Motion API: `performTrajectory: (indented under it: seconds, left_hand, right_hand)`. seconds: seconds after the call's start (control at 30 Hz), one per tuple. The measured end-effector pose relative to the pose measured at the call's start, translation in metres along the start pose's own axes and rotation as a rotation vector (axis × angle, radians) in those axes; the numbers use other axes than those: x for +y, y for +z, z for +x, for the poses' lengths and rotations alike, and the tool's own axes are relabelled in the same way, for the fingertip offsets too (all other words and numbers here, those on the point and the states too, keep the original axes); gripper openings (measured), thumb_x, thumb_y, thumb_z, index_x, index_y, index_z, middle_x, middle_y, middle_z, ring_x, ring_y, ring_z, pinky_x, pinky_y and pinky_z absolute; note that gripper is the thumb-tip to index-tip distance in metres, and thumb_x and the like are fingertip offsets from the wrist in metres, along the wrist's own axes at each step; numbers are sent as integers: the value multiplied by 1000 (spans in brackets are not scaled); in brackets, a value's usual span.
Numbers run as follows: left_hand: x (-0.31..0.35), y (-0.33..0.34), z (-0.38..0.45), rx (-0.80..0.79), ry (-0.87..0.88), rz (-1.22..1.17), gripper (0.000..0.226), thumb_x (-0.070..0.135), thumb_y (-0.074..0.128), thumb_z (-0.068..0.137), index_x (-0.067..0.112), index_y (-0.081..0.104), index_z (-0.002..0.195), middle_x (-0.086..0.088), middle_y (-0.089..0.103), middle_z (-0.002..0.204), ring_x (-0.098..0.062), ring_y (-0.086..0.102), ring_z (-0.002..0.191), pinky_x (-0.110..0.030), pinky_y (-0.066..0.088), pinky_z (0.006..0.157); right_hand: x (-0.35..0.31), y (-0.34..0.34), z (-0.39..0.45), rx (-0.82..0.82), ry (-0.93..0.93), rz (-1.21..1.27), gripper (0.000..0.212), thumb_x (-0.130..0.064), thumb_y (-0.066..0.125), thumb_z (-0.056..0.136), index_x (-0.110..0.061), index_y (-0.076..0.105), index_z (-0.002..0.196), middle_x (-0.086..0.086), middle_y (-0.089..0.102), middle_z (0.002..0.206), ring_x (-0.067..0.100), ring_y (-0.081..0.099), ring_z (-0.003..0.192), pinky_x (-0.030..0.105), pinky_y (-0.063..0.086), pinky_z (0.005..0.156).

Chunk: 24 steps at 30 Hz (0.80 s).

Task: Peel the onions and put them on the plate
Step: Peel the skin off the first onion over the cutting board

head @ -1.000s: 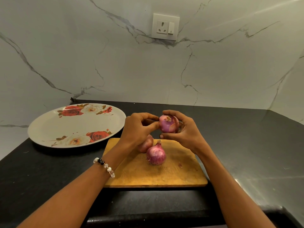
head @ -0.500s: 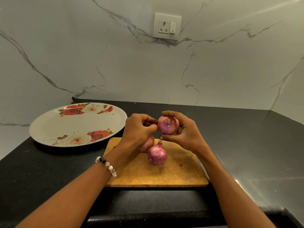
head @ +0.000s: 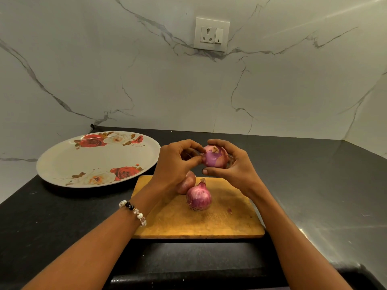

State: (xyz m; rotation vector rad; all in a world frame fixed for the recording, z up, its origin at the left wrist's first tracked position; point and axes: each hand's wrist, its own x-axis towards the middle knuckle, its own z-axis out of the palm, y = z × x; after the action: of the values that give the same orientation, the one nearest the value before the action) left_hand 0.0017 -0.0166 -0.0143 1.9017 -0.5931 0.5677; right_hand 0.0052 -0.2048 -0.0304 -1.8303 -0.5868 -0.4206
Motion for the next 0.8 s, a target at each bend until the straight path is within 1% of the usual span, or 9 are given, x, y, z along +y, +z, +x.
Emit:
performTrajectory:
  seconds: [0.1,0.2,0.3,0.4,0.57,0.63,0.73,0.8]
  left_hand:
    - [-2,-1,1,-17,83,37,16,16,72,81,26,65,91,15,63,82,-4,64,76,-8,50,70]
    - [-8,-4,5,-27,155,106,13,11,72,81,19,68,91,8,65,85,-8,64,76,-15,54,71]
    - [-12,-5,6,-48,200,155,12,7,70,82,14,68,92,5,62,86,-10,62,78,-17,54,71]
    - [-15,-4,7,-81,201,192,14,6,67,84,15,67,94,5,58,90,-10,58,80,-17,51,71]
    - [-18,-4,6,-129,183,200,14,5,62,87,15,63,97,1,53,97,-10,54,84,-12,45,72]
    - [-16,-5,6,-126,178,183,16,2,61,88,16,61,95,2,53,97,-10,56,84,-10,46,71]
    - [-14,-6,6,-103,173,131,22,-4,59,87,18,55,92,1,55,94,-13,58,83,-8,48,70]
    - [-13,-5,6,-66,141,82,18,-2,59,88,15,55,92,2,58,89,-11,59,83,-9,48,70]
  right_hand:
    - [-5,-1,-1,-37,35,59,71,-16,88,64,-18,58,128,0,62,123,21,62,115,31,57,90]
    - [-8,0,-3,-76,57,103,69,-17,88,63,-22,60,126,1,63,124,21,63,115,33,57,91]
    - [-10,0,-4,-94,72,116,69,-18,87,62,-26,60,124,0,63,124,21,63,116,33,57,92]
    - [-12,-1,-4,-106,81,119,69,-19,87,62,-26,60,124,2,62,124,22,63,116,34,57,92]
    - [-11,-1,-3,-107,114,137,71,-20,88,61,-22,61,127,4,63,125,23,63,115,35,57,91]
    - [-10,-3,-3,-82,133,165,71,-16,88,62,-19,61,127,4,62,124,23,64,113,34,58,88]
    - [-11,-5,-2,-36,176,271,66,-9,85,62,-16,63,125,3,63,120,20,67,107,31,59,83]
    - [-11,-6,-2,-9,204,335,63,-8,83,63,-16,64,122,3,64,116,22,68,103,32,59,83]
